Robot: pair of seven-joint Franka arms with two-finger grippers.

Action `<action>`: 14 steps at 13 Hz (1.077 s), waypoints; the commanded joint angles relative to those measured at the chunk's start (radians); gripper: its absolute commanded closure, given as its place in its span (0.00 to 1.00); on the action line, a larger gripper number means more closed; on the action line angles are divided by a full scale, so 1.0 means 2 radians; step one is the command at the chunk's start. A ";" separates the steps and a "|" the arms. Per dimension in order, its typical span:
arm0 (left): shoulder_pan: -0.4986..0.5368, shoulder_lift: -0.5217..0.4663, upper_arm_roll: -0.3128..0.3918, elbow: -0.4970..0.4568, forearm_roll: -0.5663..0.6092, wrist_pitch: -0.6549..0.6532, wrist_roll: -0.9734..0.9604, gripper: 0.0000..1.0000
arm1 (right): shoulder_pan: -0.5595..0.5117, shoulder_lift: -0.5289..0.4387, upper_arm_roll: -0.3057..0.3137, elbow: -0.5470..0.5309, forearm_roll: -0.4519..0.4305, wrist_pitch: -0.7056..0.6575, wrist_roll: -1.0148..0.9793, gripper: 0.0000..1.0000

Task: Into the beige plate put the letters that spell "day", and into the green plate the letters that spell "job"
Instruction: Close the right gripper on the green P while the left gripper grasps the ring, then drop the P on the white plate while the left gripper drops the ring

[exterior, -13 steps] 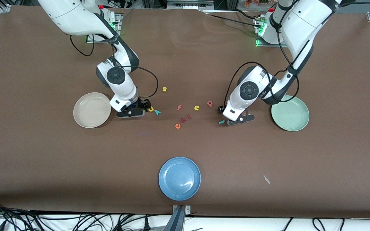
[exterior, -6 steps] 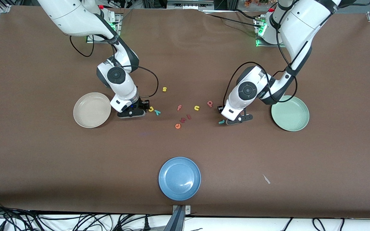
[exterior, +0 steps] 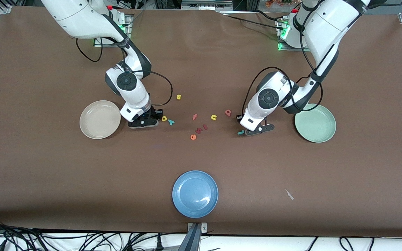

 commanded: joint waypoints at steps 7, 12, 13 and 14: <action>0.008 -0.019 0.000 0.016 0.016 -0.101 0.003 0.85 | -0.004 0.002 0.000 -0.003 -0.016 0.004 0.007 0.84; 0.040 -0.057 -0.004 0.025 -0.006 -0.168 0.072 0.88 | -0.027 -0.058 -0.003 0.007 -0.013 -0.081 -0.062 0.84; 0.057 -0.069 -0.008 0.025 -0.018 -0.186 0.101 0.88 | -0.036 -0.072 -0.008 0.008 -0.012 -0.098 -0.096 0.84; 0.078 -0.082 -0.009 0.025 -0.027 -0.205 0.141 0.88 | -0.043 -0.086 -0.018 0.008 -0.012 -0.119 -0.129 0.84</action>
